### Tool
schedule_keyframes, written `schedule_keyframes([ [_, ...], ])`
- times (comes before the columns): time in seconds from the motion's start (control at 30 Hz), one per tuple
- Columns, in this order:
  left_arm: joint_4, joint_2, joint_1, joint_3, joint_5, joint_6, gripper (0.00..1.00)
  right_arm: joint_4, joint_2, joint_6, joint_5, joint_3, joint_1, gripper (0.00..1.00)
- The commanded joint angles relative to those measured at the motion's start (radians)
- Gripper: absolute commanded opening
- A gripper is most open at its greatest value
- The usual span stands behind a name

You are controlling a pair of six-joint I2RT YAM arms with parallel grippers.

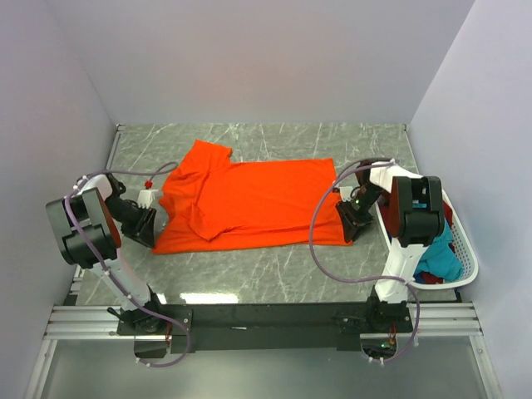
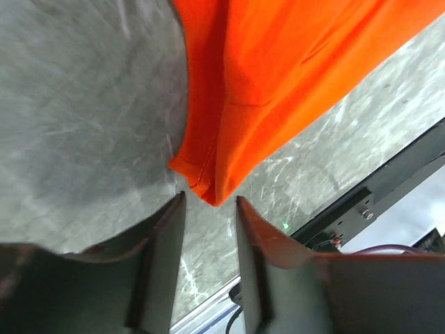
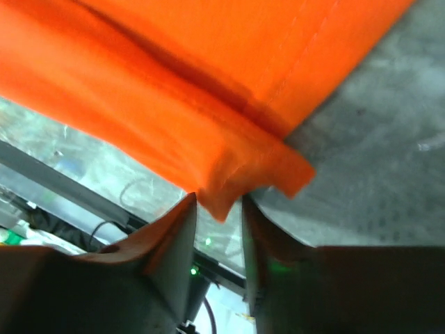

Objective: Fold and stack the t-shirts
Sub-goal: Fold the tshirt

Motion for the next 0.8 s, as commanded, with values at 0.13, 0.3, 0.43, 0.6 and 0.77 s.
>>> schedule_keyframes([
  [0.13,-0.049,-0.101,-0.053,0.167,0.122,0.022,0.44,-0.088,-0.117,-0.069,0.031,0.159,0.002,0.43],
  [0.3,0.068,-0.129,-0.185,0.173,0.202,-0.147,0.43,-0.111,-0.085,-0.043,-0.007,0.292,0.062,0.37],
  [0.43,0.212,-0.146,-0.256,0.118,0.224,-0.309,0.50,-0.065,-0.074,0.017,-0.043,0.320,0.134,0.36],
  [0.6,0.374,-0.107,-0.316,0.120,0.164,-0.481,0.54,0.010,-0.034,0.040,-0.001,0.319,0.220,0.39],
  [0.77,0.425,-0.048,-0.343,0.167,0.084,-0.546,0.52,0.035,0.004,0.068,-0.033,0.352,0.292,0.40],
])
